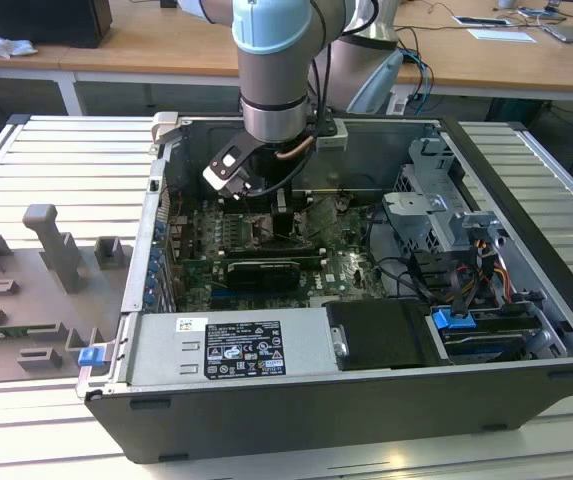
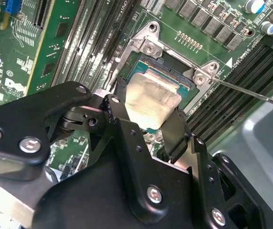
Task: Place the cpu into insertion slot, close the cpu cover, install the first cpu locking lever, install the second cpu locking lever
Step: 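Place the cpu into insertion slot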
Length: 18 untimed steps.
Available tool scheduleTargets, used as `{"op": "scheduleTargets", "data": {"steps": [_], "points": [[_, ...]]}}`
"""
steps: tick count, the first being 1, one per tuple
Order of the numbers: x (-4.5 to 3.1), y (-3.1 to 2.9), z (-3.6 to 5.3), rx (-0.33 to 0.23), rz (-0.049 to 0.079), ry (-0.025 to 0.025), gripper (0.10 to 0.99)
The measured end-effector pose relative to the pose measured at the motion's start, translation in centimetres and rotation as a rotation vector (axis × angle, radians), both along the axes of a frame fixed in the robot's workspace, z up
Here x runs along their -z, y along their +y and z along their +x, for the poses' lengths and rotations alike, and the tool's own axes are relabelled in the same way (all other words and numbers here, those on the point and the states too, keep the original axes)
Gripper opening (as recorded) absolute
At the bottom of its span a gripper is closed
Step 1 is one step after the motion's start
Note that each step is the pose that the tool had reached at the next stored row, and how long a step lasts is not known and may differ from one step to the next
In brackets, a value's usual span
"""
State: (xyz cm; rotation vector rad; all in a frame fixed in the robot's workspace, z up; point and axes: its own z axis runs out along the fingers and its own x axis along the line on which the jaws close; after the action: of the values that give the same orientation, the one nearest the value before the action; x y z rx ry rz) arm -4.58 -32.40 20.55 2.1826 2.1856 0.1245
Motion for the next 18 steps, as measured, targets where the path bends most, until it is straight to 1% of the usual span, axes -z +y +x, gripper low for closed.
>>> {"op": "scheduleTargets", "data": {"steps": [2,4,8,16,17,18], "points": [[0.13,0.03,0.00,0.000,-0.001,0.0000,0.537],[0.36,0.23,0.00,0.000,-0.008,-0.0001,0.537],[0.62,0.37,0.00,0.000,-0.014,0.0001,0.537],[0.72,0.39,0.00,0.000,-0.014,-0.0002,0.549],[0.71,0.39,0.00,0.000,-0.014,0.0000,0.612],[0.70,0.39,0.00,0.000,-0.014,0.0000,0.612]]}}
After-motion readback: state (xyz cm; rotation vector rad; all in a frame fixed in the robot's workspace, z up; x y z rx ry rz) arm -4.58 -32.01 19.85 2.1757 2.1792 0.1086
